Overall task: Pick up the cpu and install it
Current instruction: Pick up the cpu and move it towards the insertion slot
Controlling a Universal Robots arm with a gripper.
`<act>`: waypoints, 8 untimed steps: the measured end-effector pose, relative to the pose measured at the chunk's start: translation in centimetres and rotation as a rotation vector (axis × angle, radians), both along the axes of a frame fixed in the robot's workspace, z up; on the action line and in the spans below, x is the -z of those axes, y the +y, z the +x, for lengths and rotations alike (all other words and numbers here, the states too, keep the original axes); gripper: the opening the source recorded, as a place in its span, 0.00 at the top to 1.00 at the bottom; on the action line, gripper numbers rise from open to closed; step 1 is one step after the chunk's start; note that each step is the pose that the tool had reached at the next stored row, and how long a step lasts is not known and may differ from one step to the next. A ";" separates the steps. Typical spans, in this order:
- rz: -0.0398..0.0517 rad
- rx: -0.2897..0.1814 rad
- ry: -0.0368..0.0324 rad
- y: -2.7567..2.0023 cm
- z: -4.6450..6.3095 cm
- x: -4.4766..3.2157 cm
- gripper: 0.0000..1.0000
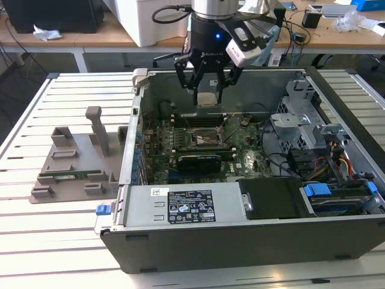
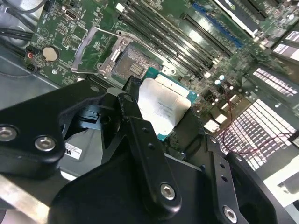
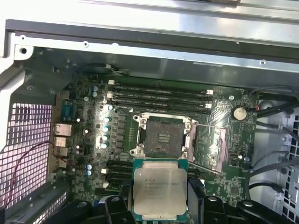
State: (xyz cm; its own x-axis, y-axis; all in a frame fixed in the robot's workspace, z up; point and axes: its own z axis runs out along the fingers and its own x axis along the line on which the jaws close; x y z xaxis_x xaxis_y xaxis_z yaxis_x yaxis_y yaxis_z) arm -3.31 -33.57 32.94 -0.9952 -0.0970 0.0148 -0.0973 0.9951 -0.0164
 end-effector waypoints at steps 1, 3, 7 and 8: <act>-0.0001 0.000 0.0000 0.05 0.0 0.19 0.45; 0.0001 0.000 -0.0002 0.24 0.0 0.86 0.45; 0.0000 0.000 -0.0001 0.45 0.1 1.62 0.45; 0.0001 0.000 -0.0002 0.51 0.3 1.85 0.45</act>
